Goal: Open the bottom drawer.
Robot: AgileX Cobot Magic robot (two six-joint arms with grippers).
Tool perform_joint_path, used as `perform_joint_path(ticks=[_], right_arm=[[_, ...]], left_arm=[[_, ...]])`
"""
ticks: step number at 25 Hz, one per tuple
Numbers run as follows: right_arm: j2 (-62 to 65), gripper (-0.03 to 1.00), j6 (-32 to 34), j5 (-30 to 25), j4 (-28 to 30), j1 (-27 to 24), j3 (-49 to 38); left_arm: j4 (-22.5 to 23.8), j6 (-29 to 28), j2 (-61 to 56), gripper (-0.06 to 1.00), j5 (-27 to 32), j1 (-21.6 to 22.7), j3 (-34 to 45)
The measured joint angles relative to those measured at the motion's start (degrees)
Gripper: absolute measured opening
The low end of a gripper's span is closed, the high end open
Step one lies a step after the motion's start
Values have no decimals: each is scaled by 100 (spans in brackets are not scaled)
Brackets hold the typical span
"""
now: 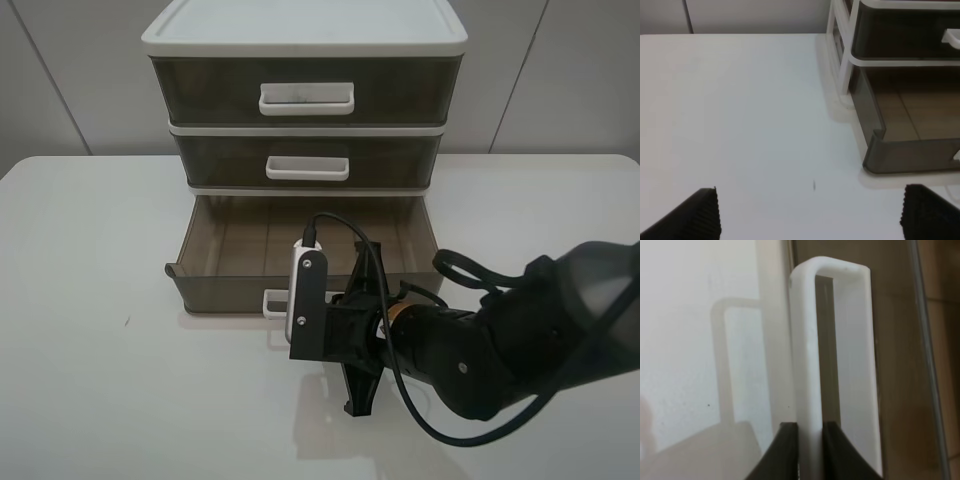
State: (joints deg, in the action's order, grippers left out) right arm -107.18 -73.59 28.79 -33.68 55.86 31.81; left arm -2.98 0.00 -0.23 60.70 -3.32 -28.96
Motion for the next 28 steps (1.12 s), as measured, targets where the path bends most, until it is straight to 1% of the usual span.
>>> perform_joint_path(ticks=[3,5,6,10,13,17,19,22,25,28], right_arm=[[0,11,0,7,5,5,0],[0,13,2,16,5,5,0],[0,16,6,22,5,5,0],[0,36,22,-25,12,51,-11],[0,45,22,15,12,51,-17],[0,48,24,142,12,51,-21],[28,48,24,152,12,51,-21],[200,52,24,114,6,51,-22],[470,55,24,-83,6,51,-27],[811,56,24,-459,6,51,-34]], left_arm=[[0,0,0,74,0,0,0],[0,0,0,74,0,0,0],[0,0,0,74,0,0,0],[0,0,0,74,0,0,0],[0,0,0,74,0,0,0],[0,0,0,74,0,0,0],[0,0,0,74,0,0,0],[0,0,0,74,0,0,0],[0,0,0,74,0,0,0],[0,0,0,74,0,0,0]])
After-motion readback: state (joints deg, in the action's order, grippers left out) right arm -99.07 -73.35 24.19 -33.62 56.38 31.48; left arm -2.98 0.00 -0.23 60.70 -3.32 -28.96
